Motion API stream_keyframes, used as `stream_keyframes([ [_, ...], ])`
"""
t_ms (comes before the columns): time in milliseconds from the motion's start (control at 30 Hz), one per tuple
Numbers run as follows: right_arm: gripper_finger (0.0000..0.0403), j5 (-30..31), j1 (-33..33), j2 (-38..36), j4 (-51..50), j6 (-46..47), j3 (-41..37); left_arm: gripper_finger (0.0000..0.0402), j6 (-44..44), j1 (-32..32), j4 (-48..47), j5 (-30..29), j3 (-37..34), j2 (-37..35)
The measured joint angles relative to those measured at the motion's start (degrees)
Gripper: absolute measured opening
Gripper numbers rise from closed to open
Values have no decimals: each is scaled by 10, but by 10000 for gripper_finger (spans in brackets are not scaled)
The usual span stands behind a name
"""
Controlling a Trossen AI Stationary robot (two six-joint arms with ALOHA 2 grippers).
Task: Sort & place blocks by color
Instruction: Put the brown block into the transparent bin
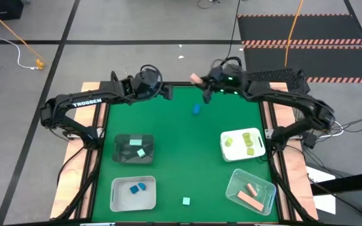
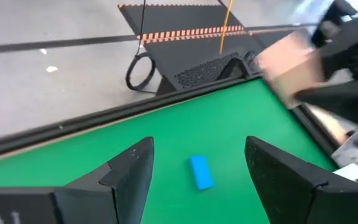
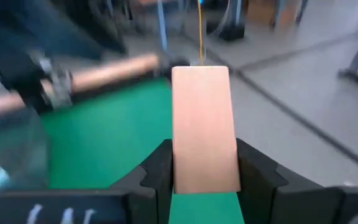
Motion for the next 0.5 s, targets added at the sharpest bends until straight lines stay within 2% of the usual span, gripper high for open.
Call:
stream_keyframes([
  [133, 114, -2, 15, -70, 169, 63, -84, 251, -22, -10, 15, 0, 0, 0],
  [300, 114, -3, 37, -120, 405, 173, -203, 251, -35, -23, 53, 0, 0, 0],
  [500, 114, -3, 44, -135, 545, 282, -285, 251, -41, -40, 100, 0, 0, 0],
])
